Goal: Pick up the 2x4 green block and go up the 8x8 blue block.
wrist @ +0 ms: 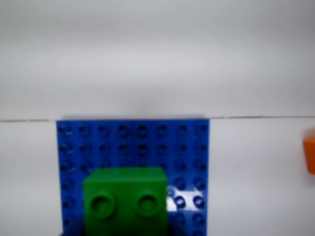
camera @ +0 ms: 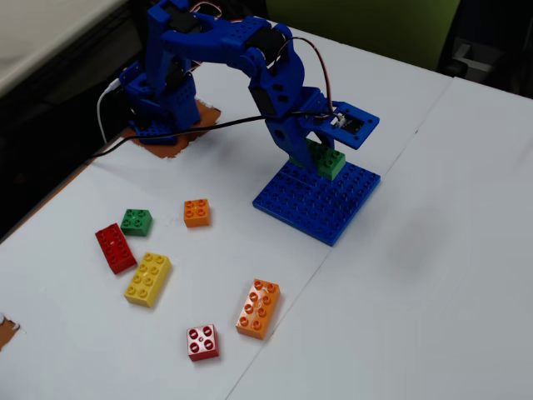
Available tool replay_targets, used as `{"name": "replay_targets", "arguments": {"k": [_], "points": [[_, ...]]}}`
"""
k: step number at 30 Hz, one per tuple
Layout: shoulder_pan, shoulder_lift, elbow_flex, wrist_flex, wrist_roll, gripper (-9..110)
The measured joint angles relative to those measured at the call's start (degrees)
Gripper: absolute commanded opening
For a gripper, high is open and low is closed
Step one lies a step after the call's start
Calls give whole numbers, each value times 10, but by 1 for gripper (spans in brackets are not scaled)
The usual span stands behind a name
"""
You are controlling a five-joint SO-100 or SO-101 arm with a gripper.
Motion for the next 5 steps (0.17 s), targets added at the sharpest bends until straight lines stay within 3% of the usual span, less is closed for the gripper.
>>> {"name": "replay_targets", "arguments": {"k": [5], "points": [[0, 0, 0, 0, 0, 8]]}}
